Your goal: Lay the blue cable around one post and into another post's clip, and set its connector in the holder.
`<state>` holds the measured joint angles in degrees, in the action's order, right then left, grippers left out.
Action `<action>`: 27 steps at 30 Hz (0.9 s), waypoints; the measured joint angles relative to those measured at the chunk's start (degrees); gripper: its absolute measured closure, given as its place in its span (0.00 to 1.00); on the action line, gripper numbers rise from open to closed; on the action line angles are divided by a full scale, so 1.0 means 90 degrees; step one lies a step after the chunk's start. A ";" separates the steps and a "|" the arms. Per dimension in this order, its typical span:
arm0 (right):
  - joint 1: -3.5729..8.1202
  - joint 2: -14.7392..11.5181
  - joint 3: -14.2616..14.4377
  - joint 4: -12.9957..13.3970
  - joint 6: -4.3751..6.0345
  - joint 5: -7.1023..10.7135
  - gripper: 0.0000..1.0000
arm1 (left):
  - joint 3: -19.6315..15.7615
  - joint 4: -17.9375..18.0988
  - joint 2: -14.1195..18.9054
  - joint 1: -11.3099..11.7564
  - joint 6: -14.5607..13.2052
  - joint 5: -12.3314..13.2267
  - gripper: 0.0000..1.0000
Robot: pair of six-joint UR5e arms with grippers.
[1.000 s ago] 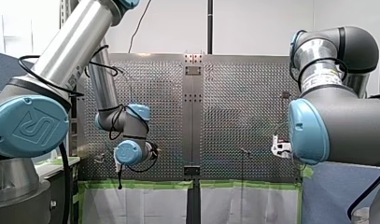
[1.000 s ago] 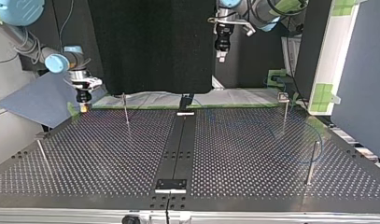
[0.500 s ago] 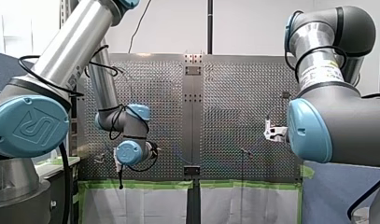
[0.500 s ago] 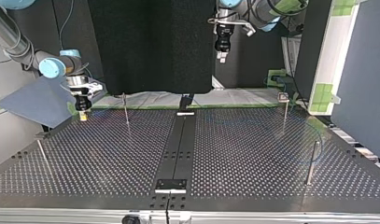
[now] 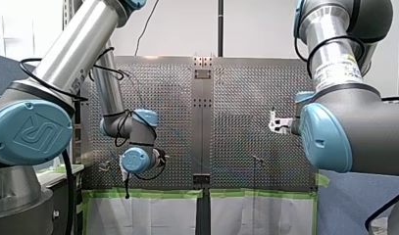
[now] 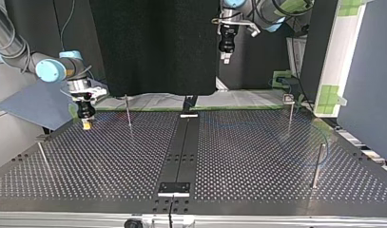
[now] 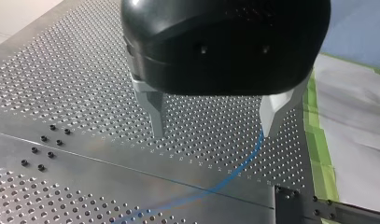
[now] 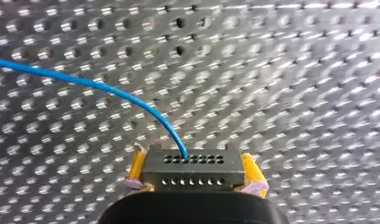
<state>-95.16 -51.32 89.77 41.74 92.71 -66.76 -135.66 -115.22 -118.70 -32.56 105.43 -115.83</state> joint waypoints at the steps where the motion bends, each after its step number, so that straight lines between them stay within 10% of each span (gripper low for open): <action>1: -0.0016 -0.0050 0.0000 -0.0007 0.0004 -0.0026 0.81 | 0.0000 0.0000 0.0000 0.0000 0.0001 0.0001 0.00; 14: -0.0071 -0.0801 0.0002 -0.0216 0.0213 -0.0482 0.81 | 0.0004 0.0009 -0.0003 0.0002 0.0003 0.0004 0.00; 27: 0.0003 -0.1548 0.0422 -0.0478 0.0036 -0.1226 0.81 | 0.0010 0.0009 -0.0002 0.0010 -0.0033 0.0004 0.00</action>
<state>-95.13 -65.25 93.57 37.44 93.03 -77.79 -135.57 -115.14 -118.72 -32.48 105.14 -115.80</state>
